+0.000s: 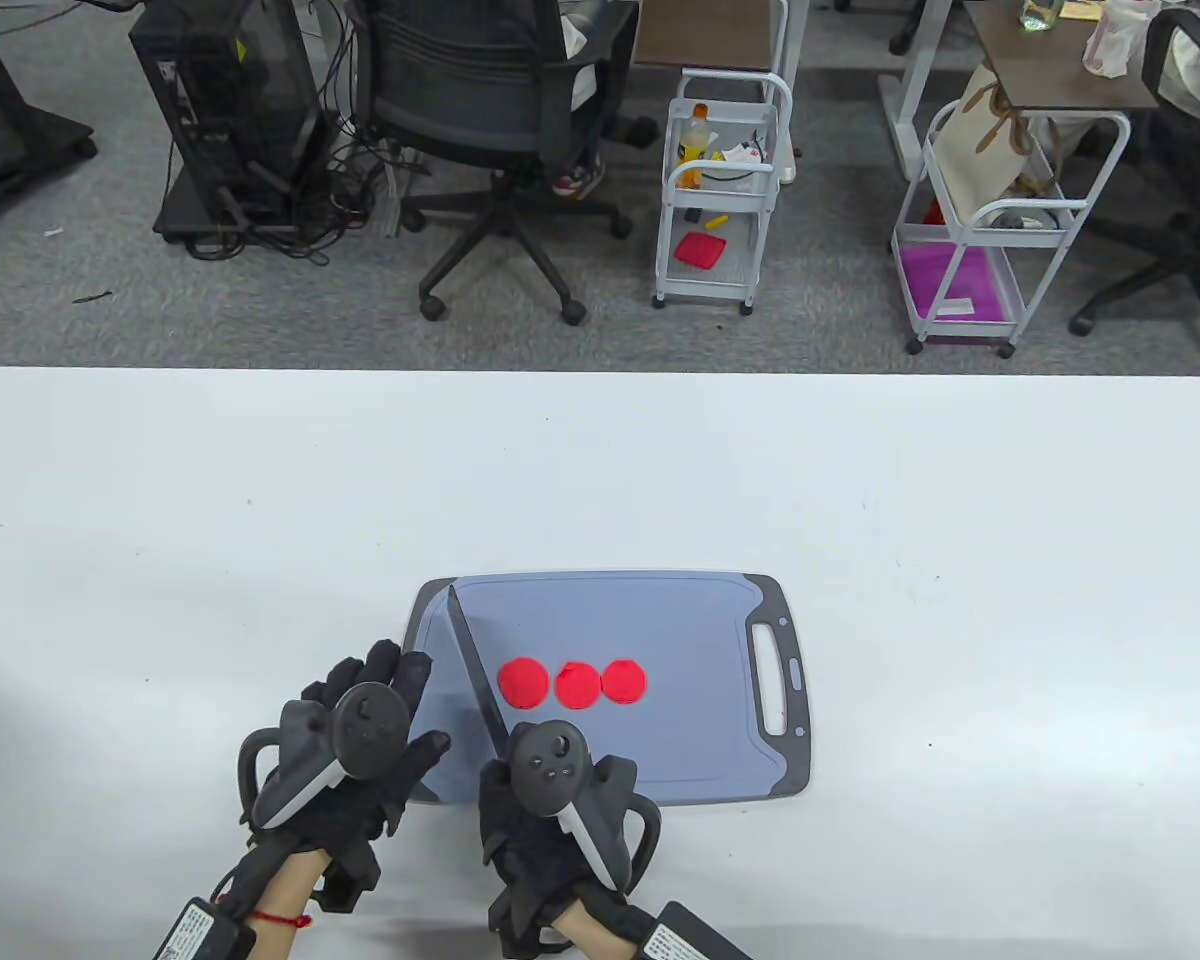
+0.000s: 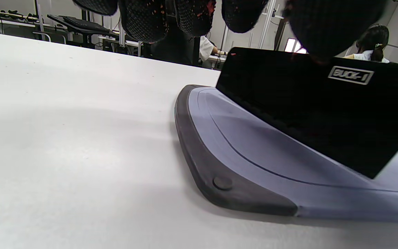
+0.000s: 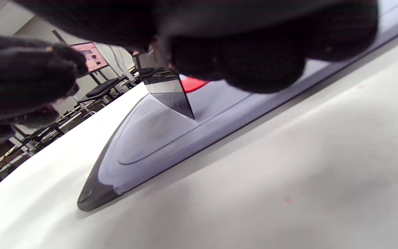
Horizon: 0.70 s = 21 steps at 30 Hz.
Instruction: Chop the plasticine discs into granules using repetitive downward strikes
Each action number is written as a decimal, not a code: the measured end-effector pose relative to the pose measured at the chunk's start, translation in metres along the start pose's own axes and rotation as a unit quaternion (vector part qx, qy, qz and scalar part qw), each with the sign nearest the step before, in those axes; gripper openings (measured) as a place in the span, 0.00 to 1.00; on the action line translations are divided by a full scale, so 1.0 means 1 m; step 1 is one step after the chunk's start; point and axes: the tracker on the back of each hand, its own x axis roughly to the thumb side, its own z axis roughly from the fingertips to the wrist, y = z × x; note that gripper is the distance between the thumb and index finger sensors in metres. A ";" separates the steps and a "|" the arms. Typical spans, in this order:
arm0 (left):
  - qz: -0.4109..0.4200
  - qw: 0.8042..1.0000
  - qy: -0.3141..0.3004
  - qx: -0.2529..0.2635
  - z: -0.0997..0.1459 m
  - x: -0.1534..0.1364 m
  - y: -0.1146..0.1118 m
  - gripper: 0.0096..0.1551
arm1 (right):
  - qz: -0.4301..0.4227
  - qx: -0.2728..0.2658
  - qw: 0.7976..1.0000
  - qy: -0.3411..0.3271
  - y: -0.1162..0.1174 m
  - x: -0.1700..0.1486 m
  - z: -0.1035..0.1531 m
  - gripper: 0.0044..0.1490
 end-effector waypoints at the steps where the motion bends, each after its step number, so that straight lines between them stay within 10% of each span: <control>1: 0.000 1.000 0.000 -0.001 0.000 0.000 0.000 0.48 | -0.002 -0.001 1.000 0.007 -0.003 -0.003 0.001 0.39; 21: 0.003 1.000 0.007 -0.014 0.000 -0.001 -0.001 0.48 | -0.119 -0.054 0.991 0.015 -0.065 -0.031 -0.003 0.36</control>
